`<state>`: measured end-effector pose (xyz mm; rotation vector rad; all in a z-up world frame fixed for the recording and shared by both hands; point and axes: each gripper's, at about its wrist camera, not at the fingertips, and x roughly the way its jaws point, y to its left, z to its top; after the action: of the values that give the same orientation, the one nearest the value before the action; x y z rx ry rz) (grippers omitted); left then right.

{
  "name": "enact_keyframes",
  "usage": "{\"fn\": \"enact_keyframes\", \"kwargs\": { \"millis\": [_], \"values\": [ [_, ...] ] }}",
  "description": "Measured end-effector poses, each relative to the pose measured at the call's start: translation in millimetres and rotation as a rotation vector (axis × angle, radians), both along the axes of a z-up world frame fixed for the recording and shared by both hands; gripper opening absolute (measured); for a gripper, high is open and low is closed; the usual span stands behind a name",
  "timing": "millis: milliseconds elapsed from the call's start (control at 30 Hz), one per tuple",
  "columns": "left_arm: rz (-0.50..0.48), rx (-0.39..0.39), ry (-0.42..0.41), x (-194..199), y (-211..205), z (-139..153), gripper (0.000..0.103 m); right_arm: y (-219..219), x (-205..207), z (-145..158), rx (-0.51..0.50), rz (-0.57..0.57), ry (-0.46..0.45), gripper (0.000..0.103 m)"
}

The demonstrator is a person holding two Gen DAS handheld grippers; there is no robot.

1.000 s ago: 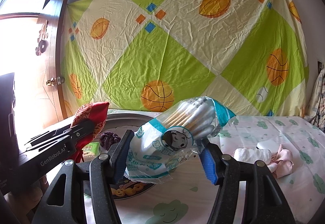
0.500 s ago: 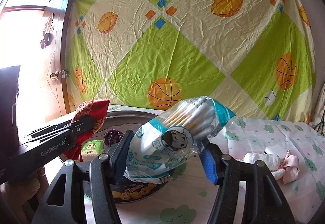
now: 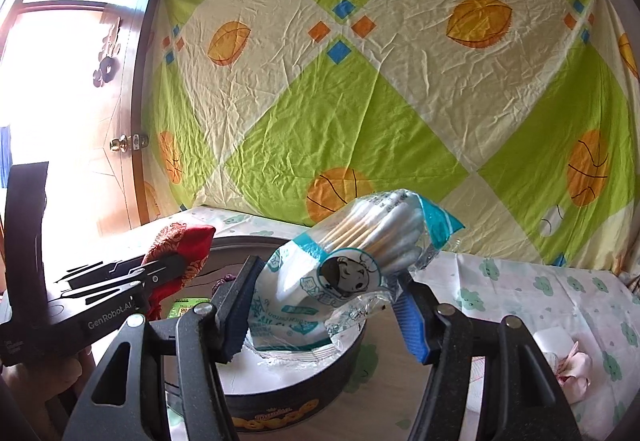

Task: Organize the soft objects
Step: 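Bring the red pouch and swab pack over the tin with both tools, then open both tools to drop the red pouch and swab pack into the tin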

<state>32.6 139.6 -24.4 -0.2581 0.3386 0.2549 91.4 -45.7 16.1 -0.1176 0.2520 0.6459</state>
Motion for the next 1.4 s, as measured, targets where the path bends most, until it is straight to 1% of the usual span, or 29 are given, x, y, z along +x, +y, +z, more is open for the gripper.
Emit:
{"fn": "enact_keyframes", "kwargs": {
  "millis": [167, 333, 500, 633, 667, 700, 733, 767, 800, 933, 1100, 1267, 1367, 1400],
  "values": [
    [0.019, 0.008, 0.032, 9.2, 14.2, 6.3, 0.026, 17.8, 20.6, -0.7, -0.031, 0.033, 0.065, 0.064],
    [0.022, 0.017, 0.103, 26.6, 28.1, 5.0, 0.026, 39.3, 41.1, -7.4, -0.081, 0.056, 0.131, 0.064],
    [0.027, 0.021, 0.160, 37.4, 36.1, 1.2, 0.026, 59.3, 51.4, -19.9, -0.138, 0.089, 0.193, 0.064],
    [0.027, 0.037, 0.184, 42.2, 35.1, -0.3, 0.030, 66.9, 54.2, -28.1, -0.141, 0.114, 0.228, 0.065],
    [0.028, 0.040, 0.188, 43.0, 34.8, -0.7, 0.030, 67.5, 54.0, -28.9, -0.140, 0.113, 0.227, 0.067],
    [0.029, 0.044, 0.194, 43.9, 34.9, -0.9, 0.033, 67.8, 53.7, -29.3, -0.139, 0.113, 0.225, 0.075],
    [0.031, 0.046, 0.197, 44.3, 34.6, -1.1, 0.038, 67.6, 53.4, -29.6, -0.135, 0.118, 0.229, 0.080],
    [0.034, 0.049, 0.196, 44.4, 34.4, -0.9, 0.053, 66.8, 52.5, -29.4, -0.128, 0.125, 0.231, 0.086],
    [0.039, 0.051, 0.199, 45.0, 34.9, -0.6, 0.063, 65.0, 51.0, -28.8, -0.121, 0.125, 0.227, 0.087],
    [0.056, 0.053, 0.172, 39.0, 32.7, 3.7, 0.070, 54.1, 45.6, -26.2, -0.119, 0.111, 0.205, 0.087],
    [0.045, 0.043, 0.148, 32.7, 21.4, 6.5, 0.082, 22.7, 42.5, -25.4, -0.096, 0.069, 0.193, 0.087],
    [-0.002, 0.042, 0.125, 31.3, -6.0, 9.4, 0.083, -19.9, 41.2, -25.9, -0.079, 0.002, 0.177, 0.087],
    [-0.042, 0.050, 0.113, 33.0, -26.9, 12.4, 0.089, -49.3, 41.4, -26.2, -0.075, -0.050, 0.161, 0.087],
    [-0.056, 0.053, 0.109, 34.2, -35.2, 13.6, 0.090, -59.2, 41.8, -26.2, -0.074, -0.069, 0.155, 0.087]
  ]
}}
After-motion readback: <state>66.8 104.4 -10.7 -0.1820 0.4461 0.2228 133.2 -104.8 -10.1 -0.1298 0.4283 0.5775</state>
